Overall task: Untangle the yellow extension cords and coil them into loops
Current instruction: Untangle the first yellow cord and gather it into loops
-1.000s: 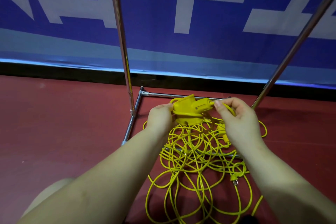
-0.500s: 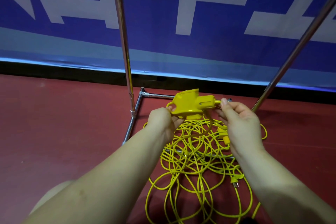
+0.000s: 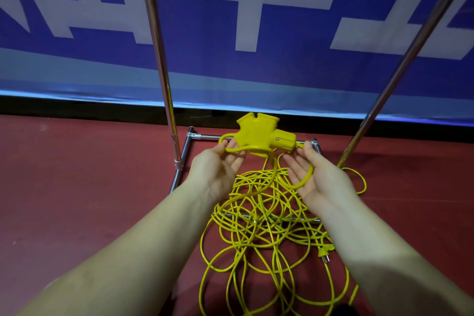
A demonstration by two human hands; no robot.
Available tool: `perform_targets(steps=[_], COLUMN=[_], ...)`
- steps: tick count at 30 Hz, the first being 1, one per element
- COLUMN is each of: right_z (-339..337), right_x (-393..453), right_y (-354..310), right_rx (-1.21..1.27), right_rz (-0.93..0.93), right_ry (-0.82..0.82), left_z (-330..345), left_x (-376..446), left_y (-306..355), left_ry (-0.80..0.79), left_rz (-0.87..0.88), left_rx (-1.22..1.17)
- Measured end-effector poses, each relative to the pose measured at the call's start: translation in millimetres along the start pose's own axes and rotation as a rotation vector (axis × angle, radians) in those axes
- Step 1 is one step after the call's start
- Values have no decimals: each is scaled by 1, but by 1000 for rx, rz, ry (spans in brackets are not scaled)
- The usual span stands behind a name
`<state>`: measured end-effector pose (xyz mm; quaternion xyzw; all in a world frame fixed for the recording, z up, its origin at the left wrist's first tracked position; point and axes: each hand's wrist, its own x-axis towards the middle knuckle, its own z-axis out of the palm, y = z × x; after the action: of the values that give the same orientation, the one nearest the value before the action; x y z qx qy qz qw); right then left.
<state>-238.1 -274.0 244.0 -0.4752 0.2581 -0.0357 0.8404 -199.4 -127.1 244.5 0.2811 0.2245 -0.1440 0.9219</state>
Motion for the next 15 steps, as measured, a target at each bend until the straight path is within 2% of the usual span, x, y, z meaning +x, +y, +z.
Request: perform_targets(steps=[5,10,15], right_z=[4,-4,-10], right_x=[-5,3,7], right_y=[-4,-11,-12], right_rx=[25,-31,1], right_rz=[64,-50,-88], right_ry=[5,106,84], left_z=[-1,-6,-14], left_x=[5,2,-2], left_y=[-4,-17,-28], left_ry=[20,-7,-51], left_rz=[5,-186,-296], left_rx=[89,521,796])
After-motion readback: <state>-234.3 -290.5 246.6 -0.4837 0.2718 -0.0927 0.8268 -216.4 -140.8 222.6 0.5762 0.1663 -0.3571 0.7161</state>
